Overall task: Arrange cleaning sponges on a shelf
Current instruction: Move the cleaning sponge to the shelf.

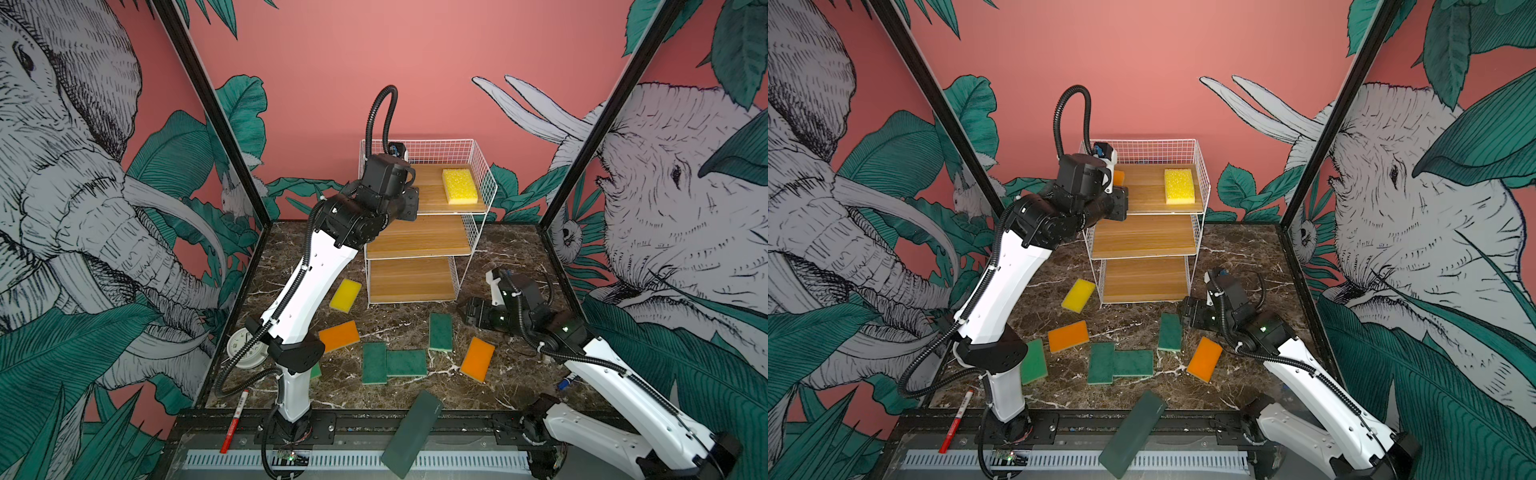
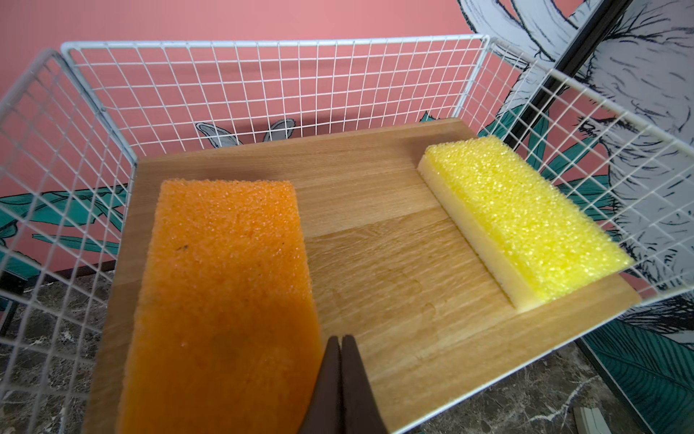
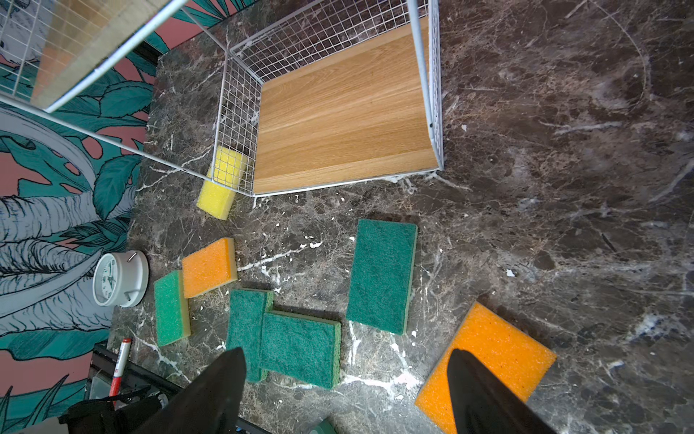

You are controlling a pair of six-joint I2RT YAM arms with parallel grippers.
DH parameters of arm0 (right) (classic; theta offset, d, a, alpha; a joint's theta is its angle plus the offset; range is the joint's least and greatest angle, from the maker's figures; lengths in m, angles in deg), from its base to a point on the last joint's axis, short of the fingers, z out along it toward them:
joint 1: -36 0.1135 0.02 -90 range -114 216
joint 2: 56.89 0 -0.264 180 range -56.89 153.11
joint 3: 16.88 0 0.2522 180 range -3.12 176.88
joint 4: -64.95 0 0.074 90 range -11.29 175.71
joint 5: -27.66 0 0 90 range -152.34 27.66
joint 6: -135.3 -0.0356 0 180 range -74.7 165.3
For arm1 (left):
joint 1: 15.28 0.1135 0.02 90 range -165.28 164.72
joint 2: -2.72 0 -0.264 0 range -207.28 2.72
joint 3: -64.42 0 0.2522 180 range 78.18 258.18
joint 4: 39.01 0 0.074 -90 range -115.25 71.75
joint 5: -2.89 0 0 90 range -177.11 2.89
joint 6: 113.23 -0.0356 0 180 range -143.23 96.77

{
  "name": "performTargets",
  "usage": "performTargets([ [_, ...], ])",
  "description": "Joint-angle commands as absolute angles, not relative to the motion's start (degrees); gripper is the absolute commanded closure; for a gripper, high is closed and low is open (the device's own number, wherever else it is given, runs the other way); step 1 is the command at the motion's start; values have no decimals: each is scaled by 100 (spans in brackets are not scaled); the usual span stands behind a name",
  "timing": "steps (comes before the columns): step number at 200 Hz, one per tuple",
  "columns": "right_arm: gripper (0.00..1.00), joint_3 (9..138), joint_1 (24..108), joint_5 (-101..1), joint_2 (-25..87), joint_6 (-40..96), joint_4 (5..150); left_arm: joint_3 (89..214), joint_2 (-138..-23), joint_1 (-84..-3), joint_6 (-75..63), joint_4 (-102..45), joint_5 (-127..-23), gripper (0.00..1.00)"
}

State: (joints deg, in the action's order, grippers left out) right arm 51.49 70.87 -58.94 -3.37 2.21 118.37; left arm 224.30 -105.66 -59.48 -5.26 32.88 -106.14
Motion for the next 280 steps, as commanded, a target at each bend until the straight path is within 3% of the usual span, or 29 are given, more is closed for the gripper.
performTargets([
  [1,13,5188,7115,-6014,-440,232,11765,22548,-10573,-5916,-366,3328,-10818,100],
  [161,13,5188,7115,-6035,-459,276,11783,22386,-10643,-5785,-126,2995,-10761,100],
  [280,13,5234,7115,-5970,-451,258,11686,22056,-9909,-5790,-95,2749,-10367,100],
])
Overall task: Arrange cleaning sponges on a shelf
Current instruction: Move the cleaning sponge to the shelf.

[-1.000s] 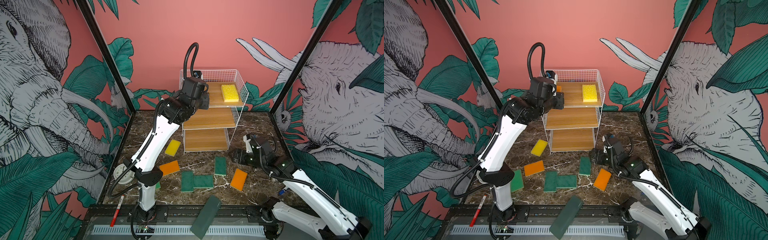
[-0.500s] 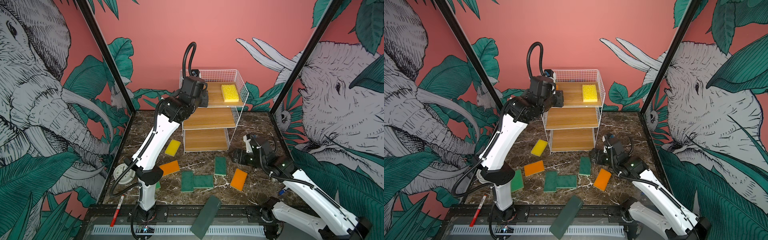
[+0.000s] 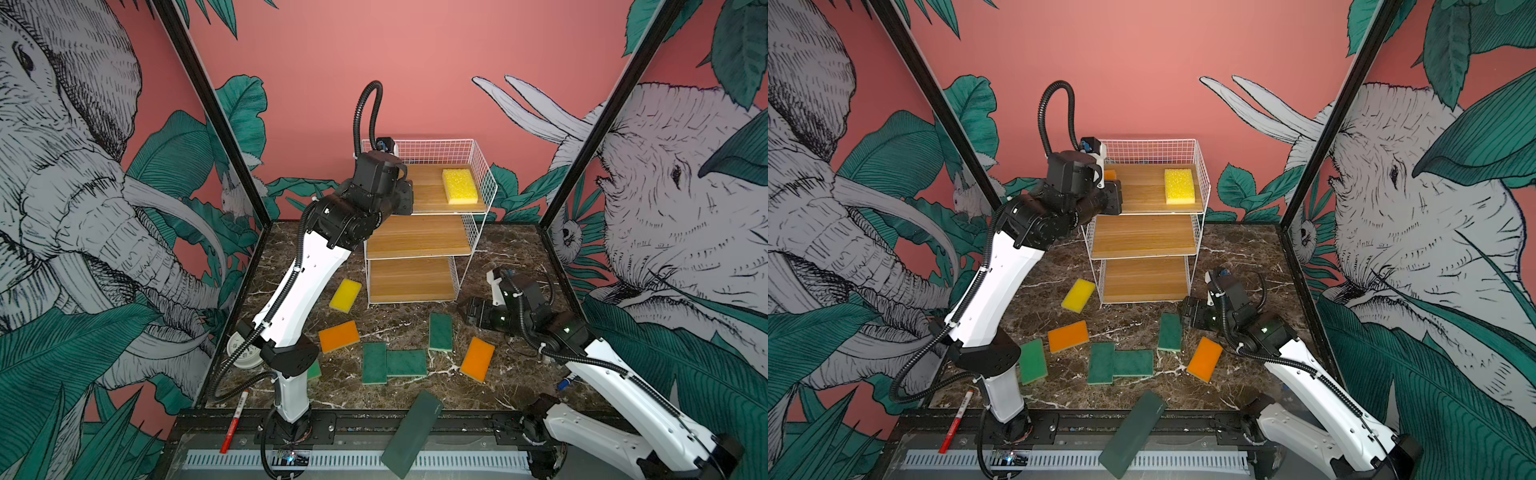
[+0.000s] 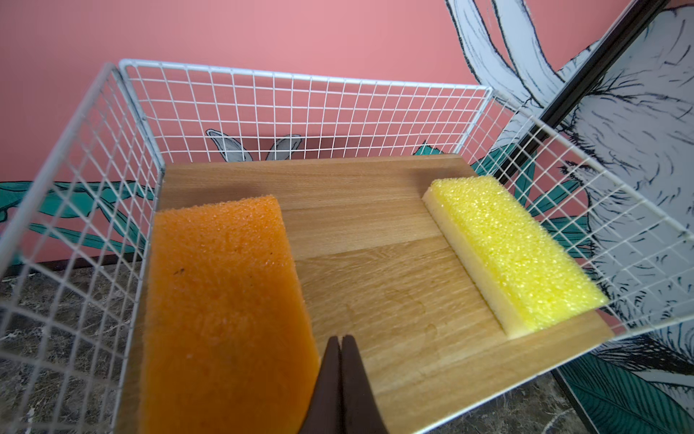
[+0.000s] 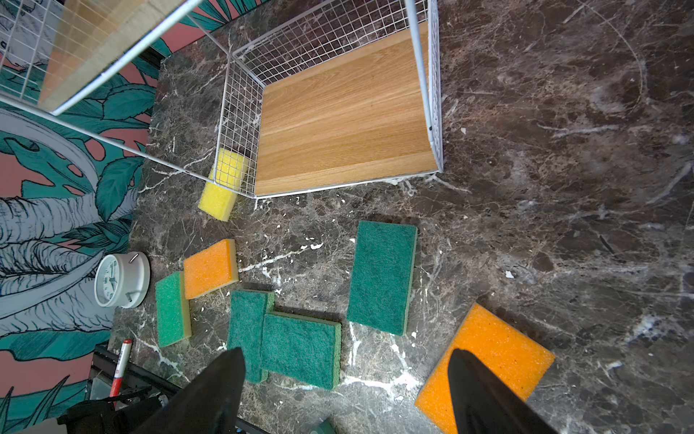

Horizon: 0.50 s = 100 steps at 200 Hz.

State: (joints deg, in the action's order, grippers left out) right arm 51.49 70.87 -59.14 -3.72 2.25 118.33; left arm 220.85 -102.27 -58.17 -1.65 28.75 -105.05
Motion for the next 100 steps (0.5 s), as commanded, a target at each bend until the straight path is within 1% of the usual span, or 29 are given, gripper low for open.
performTargets([
  [1,13,5234,7115,-5975,-451,258,11686,22052,-9899,-5790,-93,2749,-10361,100],
  [82,13,5232,7115,-5953,-460,233,11685,21830,-9452,-5844,-155,2981,-10217,99],
  [100,13,5237,7115,-5959,-444,262,11706,21810,-9345,-5900,-230,3141,-10294,97],
])
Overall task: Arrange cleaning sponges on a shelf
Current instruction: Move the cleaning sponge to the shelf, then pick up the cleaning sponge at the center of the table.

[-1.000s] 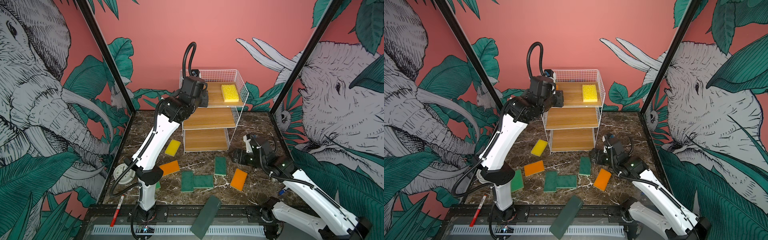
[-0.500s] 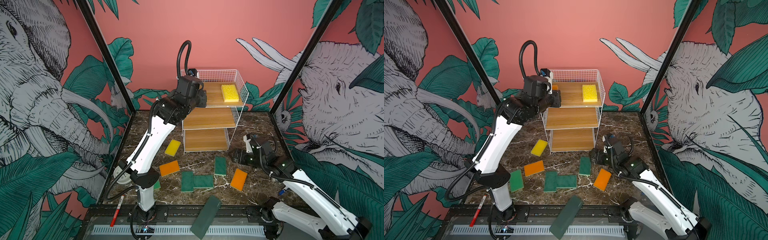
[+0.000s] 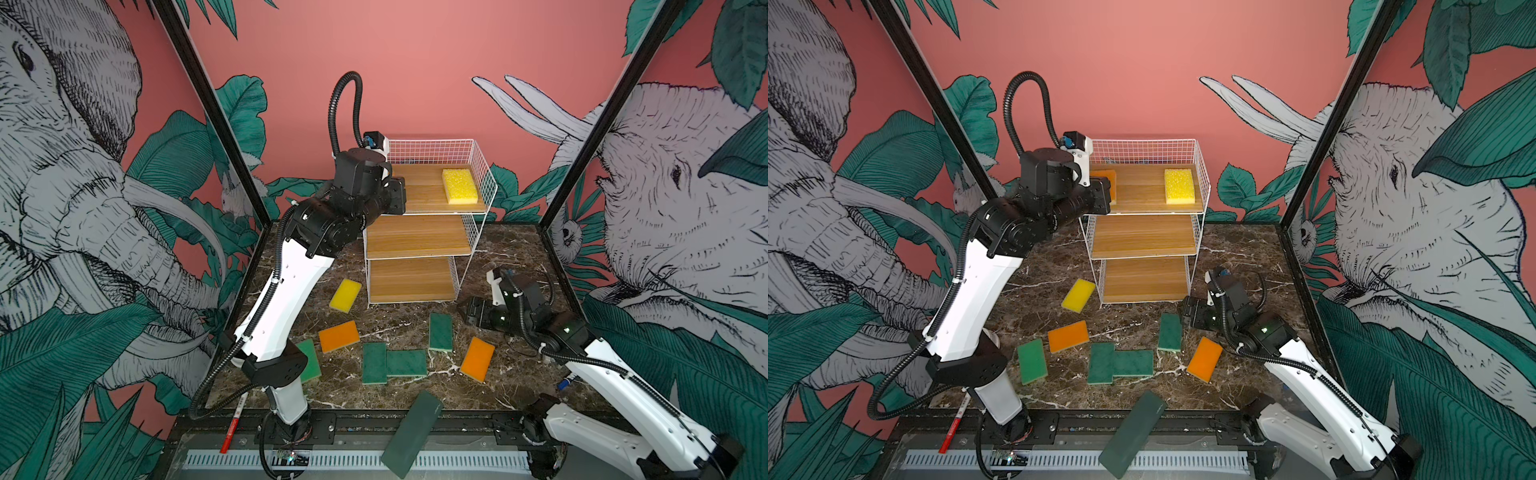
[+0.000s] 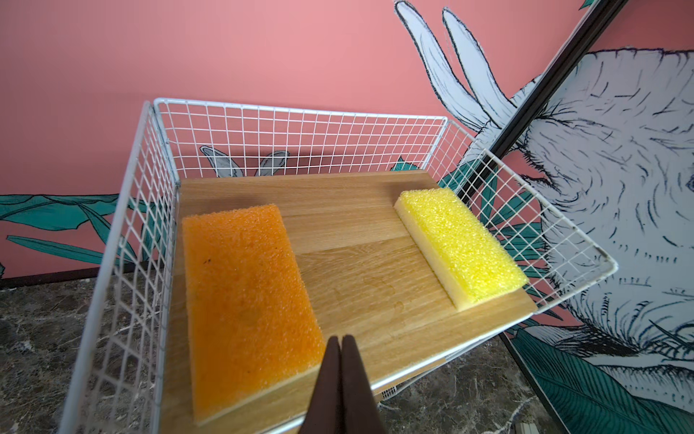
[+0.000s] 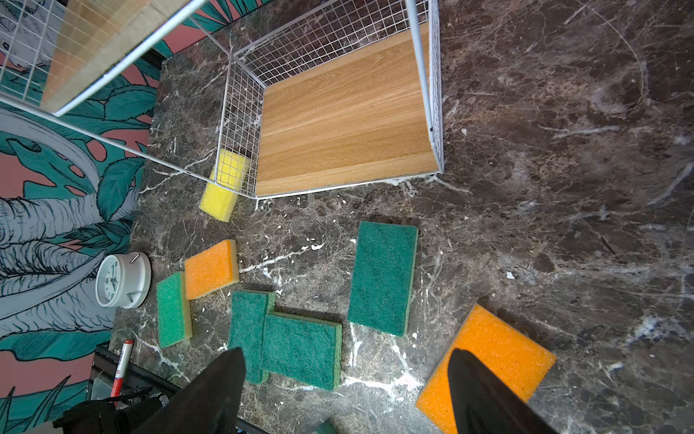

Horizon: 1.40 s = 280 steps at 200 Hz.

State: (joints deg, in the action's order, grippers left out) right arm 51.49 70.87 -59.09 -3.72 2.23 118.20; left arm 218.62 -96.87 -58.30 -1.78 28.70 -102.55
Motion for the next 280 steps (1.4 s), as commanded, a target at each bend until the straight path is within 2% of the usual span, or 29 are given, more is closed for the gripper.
performTargets([
  [1,13,5245,7111,-5956,-443,265,11705,21810,-9336,-5898,-231,3156,-10293,97],
  [31,12,5264,7115,-5972,-407,367,11804,21686,-9068,-6039,-397,3528,-10472,91],
  [51,1,5324,7115,-6223,-443,439,12102,21382,-8720,-6080,-458,3781,-10380,82],
  [90,1,5175,7114,-6552,-710,409,12390,20335,-7853,-6085,-421,4000,-10135,64],
  [160,1,4597,7112,-6147,-729,-33,12377,19144,-7171,-6008,-400,4778,-10873,54],
  [179,1,4529,7112,-6277,-799,-136,12643,18733,-7077,-5762,-310,4909,-10867,43],
  [194,2,4473,7114,-6332,-873,-212,12882,18368,-7003,-5580,-301,4934,-10868,41],
  [225,1,4172,7115,-6437,-1174,-453,13245,17445,-6697,-4807,-269,4489,-10185,40],
  [280,1,3700,7415,-6512,-1462,-1130,13596,16613,-6287,-4395,-188,4003,-9902,38],
])
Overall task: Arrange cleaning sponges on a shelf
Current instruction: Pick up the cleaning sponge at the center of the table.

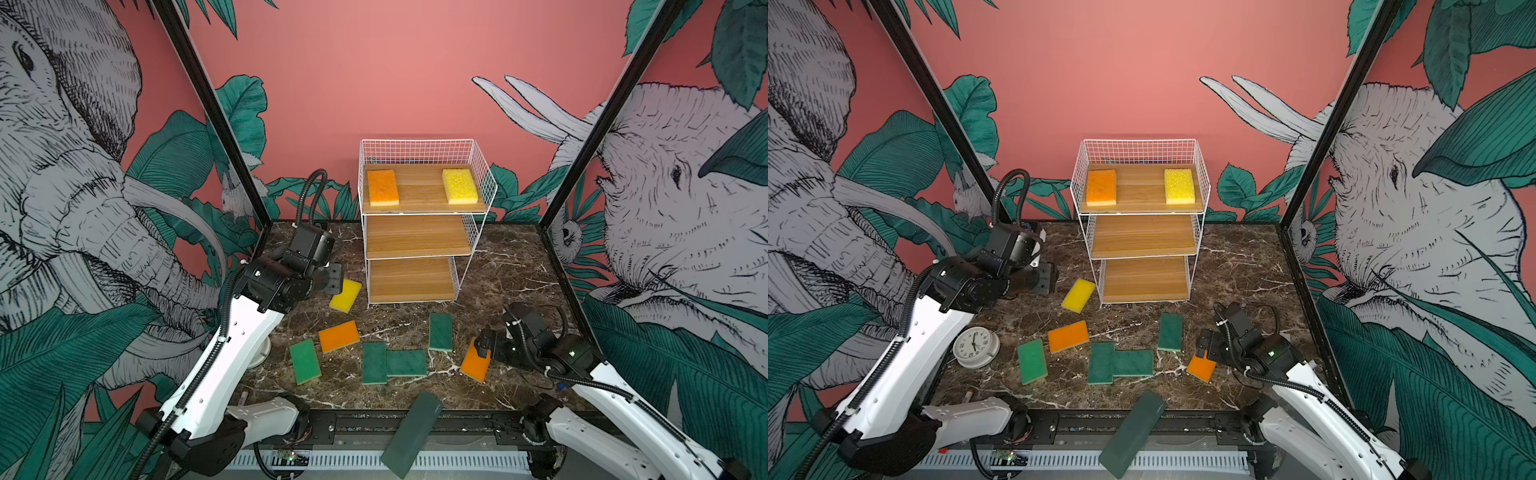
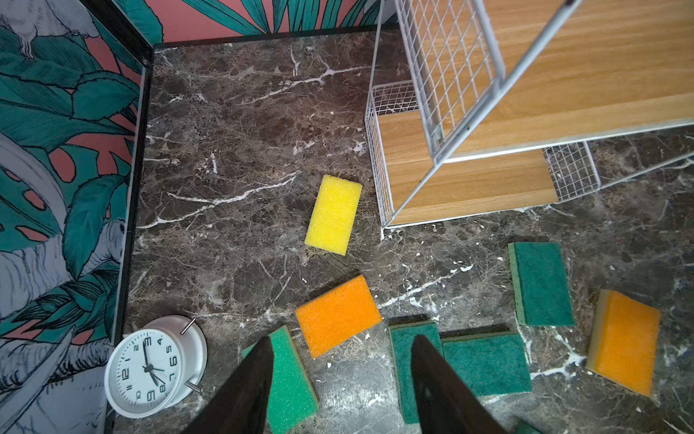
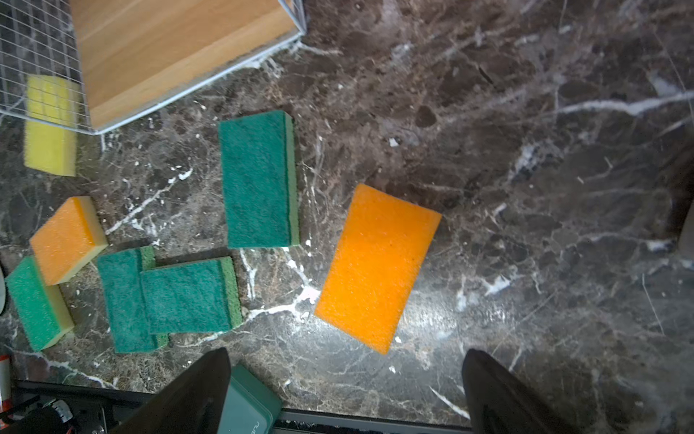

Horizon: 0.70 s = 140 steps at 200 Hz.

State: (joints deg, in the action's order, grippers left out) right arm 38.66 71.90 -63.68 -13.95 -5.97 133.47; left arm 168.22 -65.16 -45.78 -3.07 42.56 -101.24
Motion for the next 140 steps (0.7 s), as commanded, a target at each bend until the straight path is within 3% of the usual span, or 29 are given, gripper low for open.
performTargets([
  [1,1,3694,7432,-6518,-1462,-1152,13599,16597,-6286,-4385,-188,4000,-9891,38],
  [47,1,3171,8112,-6868,-1417,-2228,13274,16321,-6106,-4047,-249,3813,-9601,36],
  [140,1,3321,8275,-6648,103,-2186,12419,15757,-5982,-3704,-266,3475,-9119,35],
])
